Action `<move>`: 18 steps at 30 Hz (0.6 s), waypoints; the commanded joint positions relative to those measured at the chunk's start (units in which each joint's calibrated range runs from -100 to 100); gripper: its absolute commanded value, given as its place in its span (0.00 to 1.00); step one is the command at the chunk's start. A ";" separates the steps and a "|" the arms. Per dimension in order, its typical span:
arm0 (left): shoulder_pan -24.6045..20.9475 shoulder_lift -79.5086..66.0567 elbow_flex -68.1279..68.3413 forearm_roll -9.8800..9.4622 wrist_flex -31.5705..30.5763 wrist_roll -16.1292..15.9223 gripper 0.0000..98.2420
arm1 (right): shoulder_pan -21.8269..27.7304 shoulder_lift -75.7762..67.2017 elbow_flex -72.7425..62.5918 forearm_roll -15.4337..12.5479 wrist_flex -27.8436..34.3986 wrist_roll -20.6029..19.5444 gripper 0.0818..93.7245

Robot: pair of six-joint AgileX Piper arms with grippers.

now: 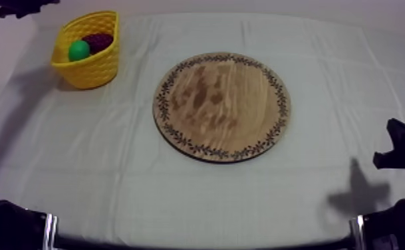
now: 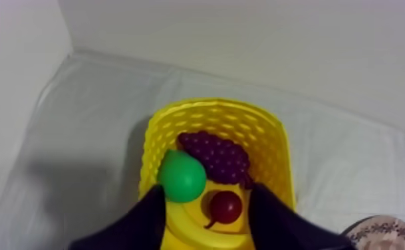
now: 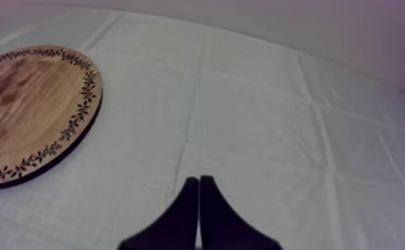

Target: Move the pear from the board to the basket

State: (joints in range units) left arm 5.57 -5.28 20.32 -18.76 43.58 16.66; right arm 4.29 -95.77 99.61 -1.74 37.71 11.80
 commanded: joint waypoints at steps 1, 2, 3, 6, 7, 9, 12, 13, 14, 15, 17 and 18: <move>0.26 -12.14 8.15 -0.88 -1.95 0.52 0.32 | 0.00 0.01 0.05 0.01 0.03 0.00 0.00; 0.37 -15.12 10.63 -1.28 -2.99 0.62 0.27 | 0.00 0.01 0.05 0.01 0.03 0.00 0.00; 0.44 -18.14 13.13 -1.81 -4.10 0.81 0.21 | 0.00 0.01 0.05 0.01 0.03 0.00 0.00; 0.56 -26.96 20.26 -3.07 -6.42 1.33 0.13 | 0.00 0.01 0.05 0.01 0.03 0.00 0.00; 0.60 -29.81 22.55 -3.34 -6.82 1.55 0.11 | 0.00 0.01 0.05 0.01 0.03 0.00 0.00; 0.68 -35.44 27.67 -4.31 -8.20 2.82 0.09 | 0.00 0.01 0.05 0.01 0.03 0.00 0.00; 0.82 -44.02 36.73 -7.52 -11.68 6.74 0.08 | 0.00 0.01 0.05 0.01 0.03 0.00 0.00; 0.85 -46.95 39.74 -8.31 -12.67 7.70 0.07 | 0.00 0.01 0.05 0.01 0.03 0.00 0.00; 0.82 -49.93 42.58 -8.87 -13.48 8.42 0.07 | 0.00 0.01 0.05 0.01 0.03 0.00 0.00; 0.74 -52.98 45.24 -9.16 -14.14 8.87 0.07 | 0.00 0.01 0.05 0.01 0.03 0.00 0.00; 0.44 -58.95 50.03 -9.48 -15.07 9.52 0.06 | 0.00 0.01 0.05 0.01 0.03 0.00 0.00; 0.26 -61.90 52.33 -9.57 -15.57 9.69 0.06 | 0.00 0.01 0.05 0.01 0.03 0.00 0.00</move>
State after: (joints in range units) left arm 5.92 -54.86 63.39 -28.31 28.48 25.50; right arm 4.29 -95.77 99.61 -1.74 37.79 11.80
